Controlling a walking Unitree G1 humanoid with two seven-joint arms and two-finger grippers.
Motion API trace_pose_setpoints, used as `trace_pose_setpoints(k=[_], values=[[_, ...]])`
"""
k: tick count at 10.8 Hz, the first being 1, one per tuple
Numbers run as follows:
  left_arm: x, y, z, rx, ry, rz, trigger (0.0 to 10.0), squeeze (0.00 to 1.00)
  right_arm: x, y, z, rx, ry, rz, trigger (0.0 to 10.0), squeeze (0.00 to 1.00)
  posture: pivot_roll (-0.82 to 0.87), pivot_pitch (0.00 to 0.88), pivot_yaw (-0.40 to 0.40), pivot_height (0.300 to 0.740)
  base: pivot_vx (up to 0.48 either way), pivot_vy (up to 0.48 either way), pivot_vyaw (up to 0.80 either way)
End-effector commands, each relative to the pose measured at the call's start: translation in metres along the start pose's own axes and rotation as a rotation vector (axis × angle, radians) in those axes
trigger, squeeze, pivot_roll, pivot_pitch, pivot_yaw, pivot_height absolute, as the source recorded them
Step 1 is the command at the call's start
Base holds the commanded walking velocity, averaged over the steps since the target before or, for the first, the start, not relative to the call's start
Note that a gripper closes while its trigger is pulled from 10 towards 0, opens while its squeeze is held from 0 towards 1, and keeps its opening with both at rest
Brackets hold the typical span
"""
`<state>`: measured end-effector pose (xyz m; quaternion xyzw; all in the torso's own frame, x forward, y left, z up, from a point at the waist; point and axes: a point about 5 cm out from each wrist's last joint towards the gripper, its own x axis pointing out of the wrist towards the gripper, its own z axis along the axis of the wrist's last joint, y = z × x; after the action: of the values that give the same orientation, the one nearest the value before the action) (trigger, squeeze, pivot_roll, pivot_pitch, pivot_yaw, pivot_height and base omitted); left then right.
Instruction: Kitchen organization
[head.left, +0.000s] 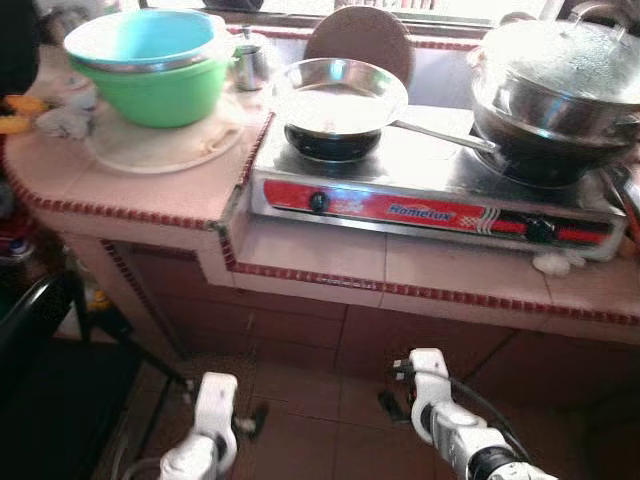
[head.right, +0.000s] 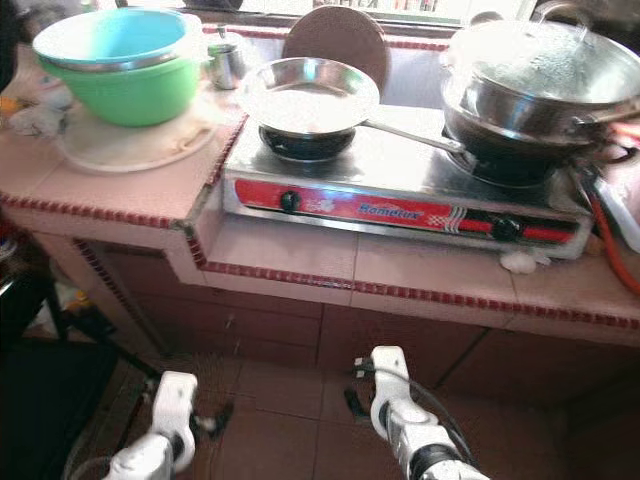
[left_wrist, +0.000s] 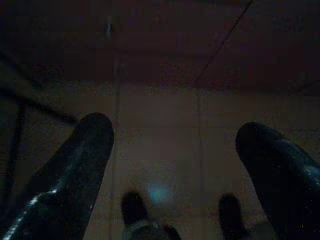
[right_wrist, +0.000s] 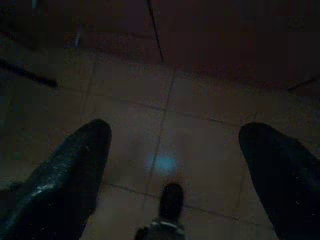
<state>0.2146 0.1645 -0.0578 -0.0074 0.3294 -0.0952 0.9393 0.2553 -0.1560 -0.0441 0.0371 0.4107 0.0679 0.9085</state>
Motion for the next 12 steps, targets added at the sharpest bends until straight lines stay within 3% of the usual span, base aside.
trace_pose_setpoints(k=[1,3,5,6,7,9,10,11,12], values=[[-0.003,0.0,-0.002,0.031,-0.007,-0.016,10.0,0.0,-0.001,-0.005,0.005,0.034,-0.025,-0.003,10.0,0.0,-0.01,0.081,-0.002,0.74,0.0,0.0,-0.69],[-0.02,0.002,0.007,0.044,-0.121,0.011,10.0,0.0,-0.002,-0.007,0.018,0.048,-0.087,0.031,10.0,0.0,-0.01,0.089,0.011,0.74,0.0,0.0,-0.67],[-0.035,0.011,0.025,0.115,-0.243,0.159,10.0,0.0,-0.004,-0.008,0.036,0.051,-0.173,0.061,10.0,0.0,-0.01,0.096,0.01,0.74,0.0,0.0,-0.3],[-0.048,0.017,0.036,0.041,-0.332,0.178,10.0,0.0,-0.007,-0.008,0.048,0.023,-0.234,0.095,10.0,0.0,-0.01,0.1,0.006,0.74,0.0,0.0,0.0],[-0.06,0.018,0.047,0.023,-0.393,0.214,10.0,0.0,-0.013,-0.008,0.058,-0.011,-0.287,0.12,10.0,0.0,0.0,0.105,0.004,0.74,0.0,0.0,0.0],[-0.081,0.014,0.049,0.006,-0.428,0.25,10.0,0.0,-0.032,-0.014,0.069,-0.098,-0.403,0.09,10.0,0.0,-0.01,0.122,0.007,0.74,0.0,0.0,0.0],[-0.087,0.013,0.051,0.035,-0.443,0.243,10.0,0.0,-0.049,-0.017,0.076,-0.109,-0.474,0.07,10.0,0.0,-0.01,0.129,0.008,0.74,0.0,0.0,0.0],[-0.089,0.01,0.05,-0.005,-0.43,0.206,10.0,0.0,-0.061,-0.017,0.082,-0.112,-0.524,0.045,10.0,0.0,-0.02,0.132,0.008,0.74,0.0,0.0,0.0],[-0.09,0.01,0.055,0.038,-0.437,0.192,10.0,0.0,-0.073,-0.015,0.091,-0.141,-0.594,0.025,10.0,0.0,-0.02,0.138,0.007,0.74,0.0,0.0,0.0]])
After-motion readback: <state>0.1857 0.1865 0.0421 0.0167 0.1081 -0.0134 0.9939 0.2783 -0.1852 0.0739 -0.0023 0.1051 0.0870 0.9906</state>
